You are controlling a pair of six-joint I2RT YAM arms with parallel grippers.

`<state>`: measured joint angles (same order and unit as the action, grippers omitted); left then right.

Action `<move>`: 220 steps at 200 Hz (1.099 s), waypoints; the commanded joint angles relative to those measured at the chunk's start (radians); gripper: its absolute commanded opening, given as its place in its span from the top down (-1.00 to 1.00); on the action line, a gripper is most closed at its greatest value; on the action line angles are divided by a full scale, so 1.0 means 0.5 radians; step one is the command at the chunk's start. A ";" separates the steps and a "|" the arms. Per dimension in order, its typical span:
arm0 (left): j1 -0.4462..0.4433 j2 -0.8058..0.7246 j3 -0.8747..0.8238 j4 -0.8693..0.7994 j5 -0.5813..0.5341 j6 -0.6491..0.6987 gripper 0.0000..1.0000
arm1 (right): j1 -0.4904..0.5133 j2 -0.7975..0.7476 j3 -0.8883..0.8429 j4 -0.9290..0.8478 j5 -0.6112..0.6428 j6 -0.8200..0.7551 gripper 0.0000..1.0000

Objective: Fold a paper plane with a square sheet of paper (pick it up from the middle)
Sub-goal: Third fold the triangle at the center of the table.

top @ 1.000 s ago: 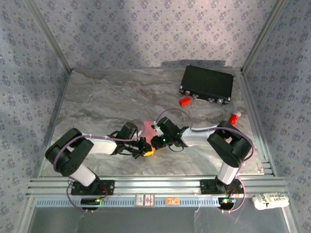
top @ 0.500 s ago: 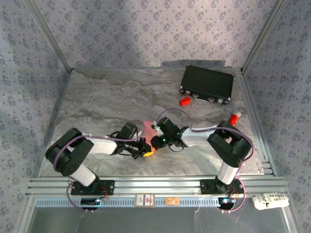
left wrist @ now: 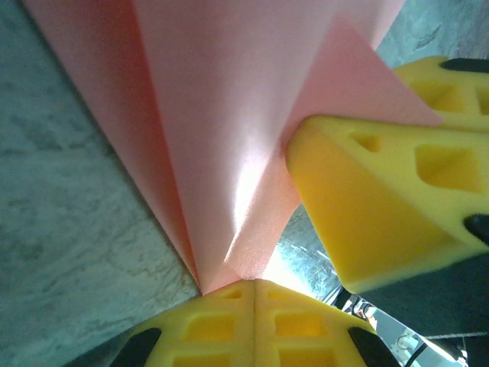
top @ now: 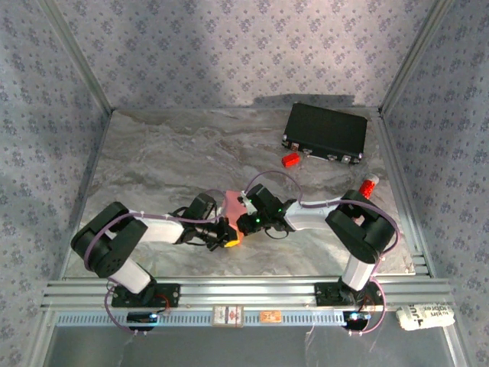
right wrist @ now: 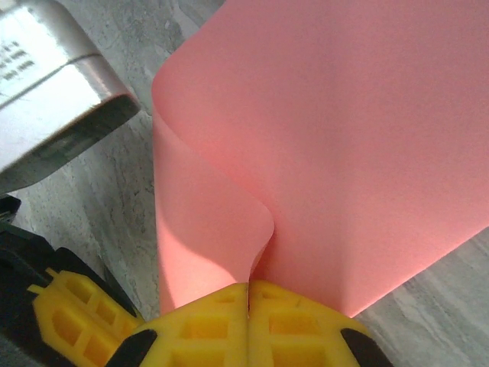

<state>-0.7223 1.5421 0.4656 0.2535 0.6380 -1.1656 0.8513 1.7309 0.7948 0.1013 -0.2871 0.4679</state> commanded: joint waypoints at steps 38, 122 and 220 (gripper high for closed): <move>0.122 -0.430 -0.052 -0.051 -0.134 0.049 0.92 | 0.008 0.083 0.001 -0.163 0.096 0.012 0.94; 0.314 -0.205 0.055 0.099 0.042 0.096 0.93 | 0.010 0.084 0.033 -0.199 0.097 0.003 0.94; 0.319 0.077 0.094 0.024 0.060 0.297 0.92 | 0.011 0.074 0.016 -0.203 0.103 0.004 0.94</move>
<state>-0.5674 1.5543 0.5011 0.2913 0.6685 -1.0737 0.8532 1.7374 0.8101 0.0853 -0.2802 0.4675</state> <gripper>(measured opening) 0.045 0.052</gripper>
